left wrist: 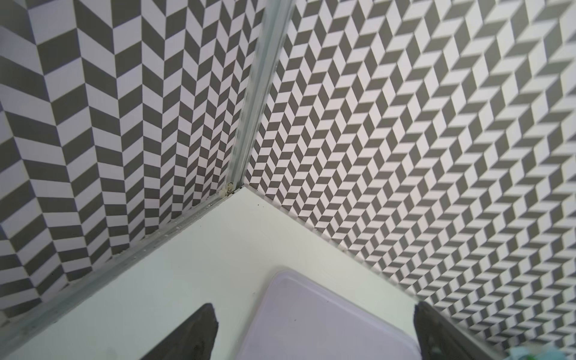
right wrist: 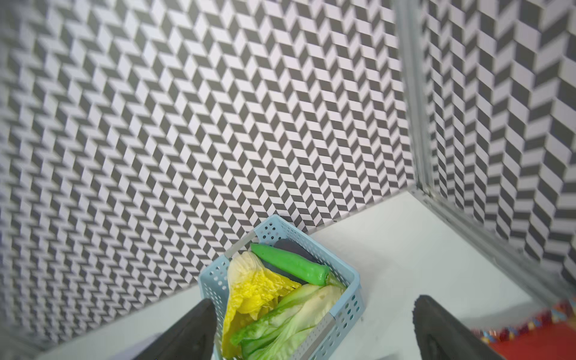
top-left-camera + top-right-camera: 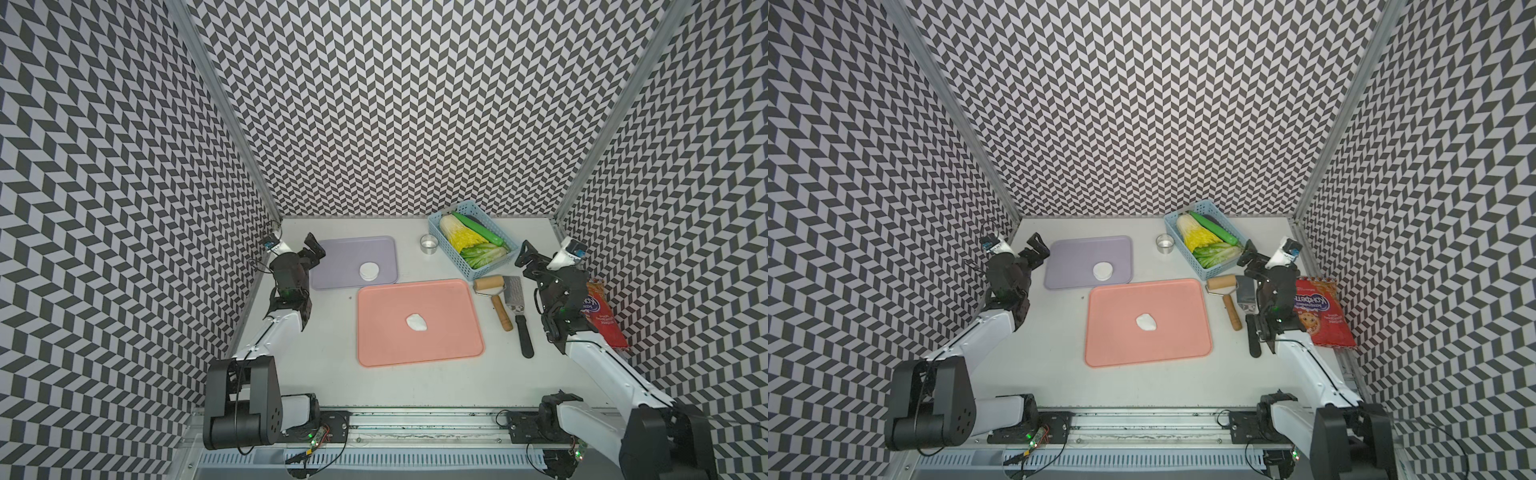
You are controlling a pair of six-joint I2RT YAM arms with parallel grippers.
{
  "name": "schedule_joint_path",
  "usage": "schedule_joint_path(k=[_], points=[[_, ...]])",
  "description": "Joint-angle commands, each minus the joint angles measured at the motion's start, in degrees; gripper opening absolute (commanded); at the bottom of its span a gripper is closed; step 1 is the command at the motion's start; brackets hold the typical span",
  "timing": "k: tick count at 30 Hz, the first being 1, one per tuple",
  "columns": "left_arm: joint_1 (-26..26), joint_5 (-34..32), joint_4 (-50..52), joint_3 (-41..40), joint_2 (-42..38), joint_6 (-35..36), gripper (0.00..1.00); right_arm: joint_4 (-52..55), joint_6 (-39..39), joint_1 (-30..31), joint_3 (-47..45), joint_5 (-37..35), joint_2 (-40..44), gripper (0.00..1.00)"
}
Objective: Roll out the dumpling wrappers from the dough
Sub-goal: Pick up the rolling pin from the center of the board.
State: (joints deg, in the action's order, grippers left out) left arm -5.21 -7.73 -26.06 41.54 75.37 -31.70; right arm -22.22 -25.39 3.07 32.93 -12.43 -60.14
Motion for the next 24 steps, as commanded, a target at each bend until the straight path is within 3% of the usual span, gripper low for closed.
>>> schedule_joint_path(k=[1,5,8,14,18,24], points=[[-1.20,12.02,12.17,2.25,1.14,-11.19,0.93,12.27,-12.91,-2.98,0.29,2.90,3.19,1.00],[3.27,14.85,15.73,1.77,-2.79,-11.96,0.92,18.77,-8.85,-3.22,2.40,11.34,3.33,1.00],[8.98,14.87,23.40,2.65,-5.32,-10.19,0.95,24.72,-5.71,-3.20,3.81,15.20,1.54,0.92],[15.30,18.24,35.29,-0.53,-10.29,-7.50,0.89,35.31,-0.38,-3.08,6.27,17.76,-4.06,0.90],[18.81,23.53,35.43,-7.79,-15.34,-10.01,0.79,34.81,0.67,-2.52,4.92,19.14,-6.85,0.80],[26.86,23.97,34.15,-14.56,-19.52,-13.49,0.75,34.17,1.69,2.27,5.63,17.24,-10.65,0.78]])
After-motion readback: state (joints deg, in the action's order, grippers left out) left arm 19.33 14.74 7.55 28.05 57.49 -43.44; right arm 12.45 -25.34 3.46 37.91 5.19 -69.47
